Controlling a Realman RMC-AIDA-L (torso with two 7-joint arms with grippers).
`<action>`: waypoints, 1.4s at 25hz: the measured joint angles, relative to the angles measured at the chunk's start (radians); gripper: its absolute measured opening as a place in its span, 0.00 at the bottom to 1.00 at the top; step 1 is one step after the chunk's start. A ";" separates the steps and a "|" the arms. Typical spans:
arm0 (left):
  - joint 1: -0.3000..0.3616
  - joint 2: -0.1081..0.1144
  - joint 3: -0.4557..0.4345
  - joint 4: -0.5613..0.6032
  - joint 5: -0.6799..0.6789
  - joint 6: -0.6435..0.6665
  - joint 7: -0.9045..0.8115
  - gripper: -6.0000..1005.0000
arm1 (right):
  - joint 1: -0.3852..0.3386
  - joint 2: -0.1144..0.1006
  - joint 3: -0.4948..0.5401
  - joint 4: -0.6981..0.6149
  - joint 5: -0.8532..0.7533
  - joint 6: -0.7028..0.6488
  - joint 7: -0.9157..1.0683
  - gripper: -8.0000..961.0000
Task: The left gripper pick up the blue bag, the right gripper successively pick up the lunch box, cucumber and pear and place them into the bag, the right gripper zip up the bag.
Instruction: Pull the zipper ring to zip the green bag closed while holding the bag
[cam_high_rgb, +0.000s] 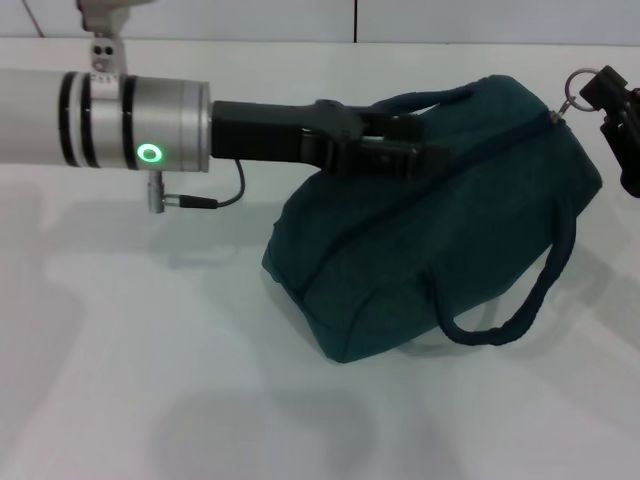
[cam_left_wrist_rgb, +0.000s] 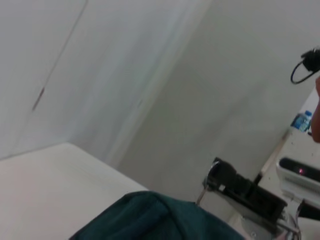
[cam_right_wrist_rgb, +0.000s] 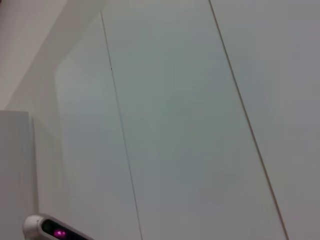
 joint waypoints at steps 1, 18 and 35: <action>-0.003 -0.003 0.000 -0.001 0.006 -0.007 0.001 0.78 | 0.000 0.000 -0.002 -0.001 0.000 0.000 0.000 0.03; 0.023 -0.010 0.000 0.016 0.020 -0.048 0.146 0.39 | 0.001 0.002 -0.003 0.001 0.003 -0.004 0.000 0.03; 0.074 -0.008 0.000 0.040 0.022 0.027 0.371 0.09 | -0.007 0.002 -0.013 0.011 0.009 -0.024 0.000 0.03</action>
